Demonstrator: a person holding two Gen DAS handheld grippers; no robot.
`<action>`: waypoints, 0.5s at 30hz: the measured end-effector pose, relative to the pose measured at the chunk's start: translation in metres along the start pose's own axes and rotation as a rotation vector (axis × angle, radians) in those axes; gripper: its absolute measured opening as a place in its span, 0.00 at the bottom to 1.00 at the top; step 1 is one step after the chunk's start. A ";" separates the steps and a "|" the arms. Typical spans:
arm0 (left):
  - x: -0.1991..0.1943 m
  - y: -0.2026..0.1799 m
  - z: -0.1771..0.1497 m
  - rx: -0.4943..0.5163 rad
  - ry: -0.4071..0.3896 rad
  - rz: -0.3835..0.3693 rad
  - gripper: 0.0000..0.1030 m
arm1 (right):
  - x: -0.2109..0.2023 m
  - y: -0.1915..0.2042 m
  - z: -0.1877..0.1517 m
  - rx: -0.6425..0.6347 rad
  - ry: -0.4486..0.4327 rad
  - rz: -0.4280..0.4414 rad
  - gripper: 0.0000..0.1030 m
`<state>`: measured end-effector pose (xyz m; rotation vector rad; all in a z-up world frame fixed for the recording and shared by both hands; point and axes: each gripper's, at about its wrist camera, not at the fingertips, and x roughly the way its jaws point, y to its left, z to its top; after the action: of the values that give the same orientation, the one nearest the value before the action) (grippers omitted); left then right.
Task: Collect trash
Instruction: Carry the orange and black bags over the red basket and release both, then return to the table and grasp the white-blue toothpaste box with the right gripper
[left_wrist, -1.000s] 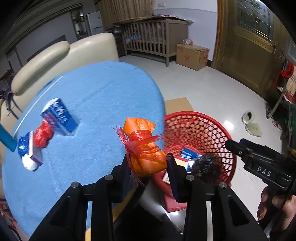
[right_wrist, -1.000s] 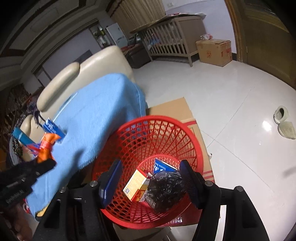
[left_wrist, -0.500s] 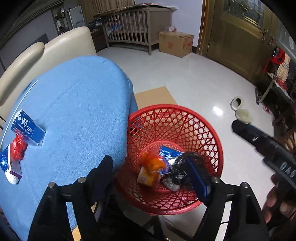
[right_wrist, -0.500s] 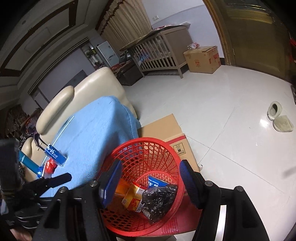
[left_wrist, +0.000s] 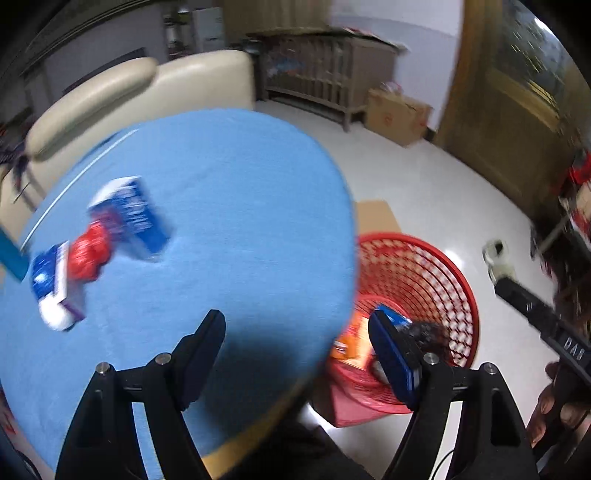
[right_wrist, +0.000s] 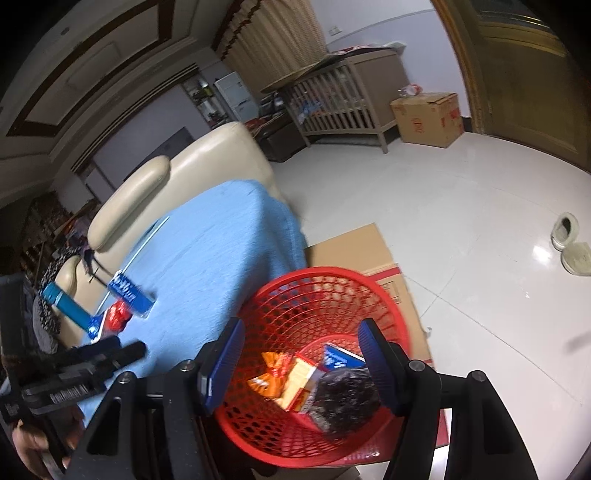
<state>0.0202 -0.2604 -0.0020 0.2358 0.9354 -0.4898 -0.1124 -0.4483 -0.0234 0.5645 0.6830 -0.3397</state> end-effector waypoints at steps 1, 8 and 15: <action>-0.002 0.008 -0.001 -0.021 -0.005 0.010 0.78 | 0.003 0.007 -0.001 -0.013 0.012 0.013 0.66; -0.017 0.076 -0.023 -0.176 -0.024 0.072 0.78 | 0.018 0.053 -0.016 -0.119 0.071 0.073 0.66; -0.019 0.137 -0.059 -0.325 -0.010 0.123 0.78 | 0.029 0.095 -0.031 -0.218 0.131 0.110 0.66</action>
<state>0.0369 -0.1123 -0.0224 -0.0042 0.9693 -0.2202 -0.0616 -0.3578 -0.0269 0.4172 0.8004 -0.1235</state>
